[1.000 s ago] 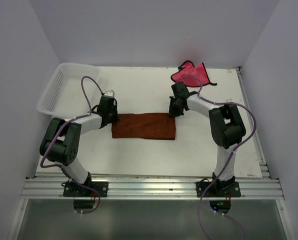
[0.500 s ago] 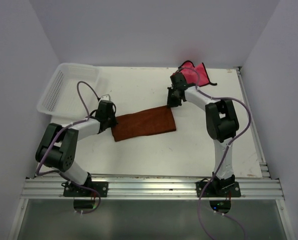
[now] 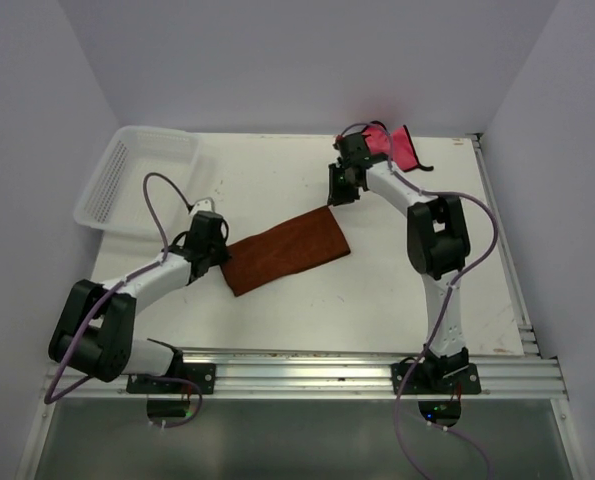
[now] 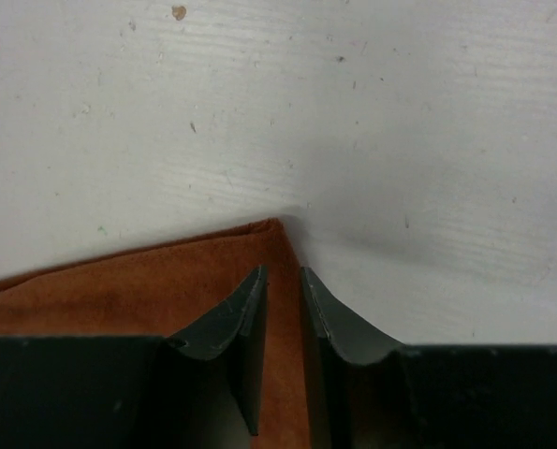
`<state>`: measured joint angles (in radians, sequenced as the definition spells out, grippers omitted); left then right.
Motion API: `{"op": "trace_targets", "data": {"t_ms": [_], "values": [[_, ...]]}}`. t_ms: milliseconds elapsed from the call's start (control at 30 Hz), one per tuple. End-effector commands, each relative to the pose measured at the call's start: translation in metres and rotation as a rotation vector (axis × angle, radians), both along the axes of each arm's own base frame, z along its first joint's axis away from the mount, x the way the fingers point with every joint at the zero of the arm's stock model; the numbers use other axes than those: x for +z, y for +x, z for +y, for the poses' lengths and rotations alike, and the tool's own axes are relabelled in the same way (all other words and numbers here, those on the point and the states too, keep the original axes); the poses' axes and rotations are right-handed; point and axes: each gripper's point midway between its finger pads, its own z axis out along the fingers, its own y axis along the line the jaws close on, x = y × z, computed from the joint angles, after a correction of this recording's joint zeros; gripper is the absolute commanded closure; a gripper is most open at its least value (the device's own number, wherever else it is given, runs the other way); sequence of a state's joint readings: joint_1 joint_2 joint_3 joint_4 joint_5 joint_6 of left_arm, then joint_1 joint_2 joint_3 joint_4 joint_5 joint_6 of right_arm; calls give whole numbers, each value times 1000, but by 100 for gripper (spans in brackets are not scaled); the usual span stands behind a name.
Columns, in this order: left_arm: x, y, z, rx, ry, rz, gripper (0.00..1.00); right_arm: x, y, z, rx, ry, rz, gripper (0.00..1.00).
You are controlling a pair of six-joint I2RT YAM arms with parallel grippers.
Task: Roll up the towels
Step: Fold the towel
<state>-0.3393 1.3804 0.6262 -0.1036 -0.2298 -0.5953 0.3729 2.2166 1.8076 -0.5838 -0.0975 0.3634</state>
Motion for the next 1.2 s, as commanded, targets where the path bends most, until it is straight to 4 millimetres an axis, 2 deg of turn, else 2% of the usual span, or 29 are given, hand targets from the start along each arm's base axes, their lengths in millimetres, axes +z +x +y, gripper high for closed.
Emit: {"op": "trace_targets", "data": {"t_ms": [0, 33, 67, 100, 133, 167, 200, 233, 267, 300, 333, 400, 433, 467, 500, 633, 767, 933, 1167], "values": [[56, 28, 3, 31, 20, -141, 71, 61, -14, -20, 1, 38, -84, 74], [73, 38, 1, 22, 19, -181, 68, 80, -16, -23, -21, 74, -120, 72], [84, 43, -1, 13, 17, -205, 65, 79, -19, -36, -49, 86, -111, 71], [93, 48, -4, -8, 27, -221, 61, 64, -36, -43, -53, 109, -53, 70], [115, 59, -8, -18, 13, -267, 60, 73, -39, -46, -61, 144, -78, 69], [124, 64, -12, -35, 7, -285, 59, 70, -46, -50, -76, 170, -65, 68], [134, 72, -22, -85, -8, -317, 58, 52, -66, -57, -76, 212, 5, 67], [152, 81, -30, -112, -31, -357, 57, 60, -66, -57, -86, 257, -27, 66], [154, 87, -40, -155, -51, -354, 57, 54, -71, -61, -93, 288, -16, 64], [159, 91, -46, -178, -61, -359, 57, 38, -85, -62, -93, 305, 20, 63], [176, 101, -52, -193, -78, -388, 57, 39, -86, -57, -74, 339, 11, 61], [175, 109, -66, -245, -103, -368, 57, 25, -95, -55, -57, 354, 51, 60], [186, 115, -72, -261, -114, -388, 57, 23, -97, -51, -44, 378, 61, 60], [182, 118, -78, -283, -118, -375, 57, 18, -97, -48, -44, 393, 72, 59], [190, 122, -82, -298, -109, -387, 57, 16, -96, -45, -41, 415, 62, 59], [181, 123, -95, -344, -94, -354, 57, 9, -95, -35, -44, 486, 85, 57], [173, 122, -99, -357, -93, -335, 57, 0, -99, -35, -42, 473, 104, 55], [170, 125, -101, -360, -92, -332, 57, -24, -113, -39, -35, 387, 146, 55], [169, 131, -111, -379, -86, -325, 57, -41, -132, -27, 2, 373, 185, 57]]}}
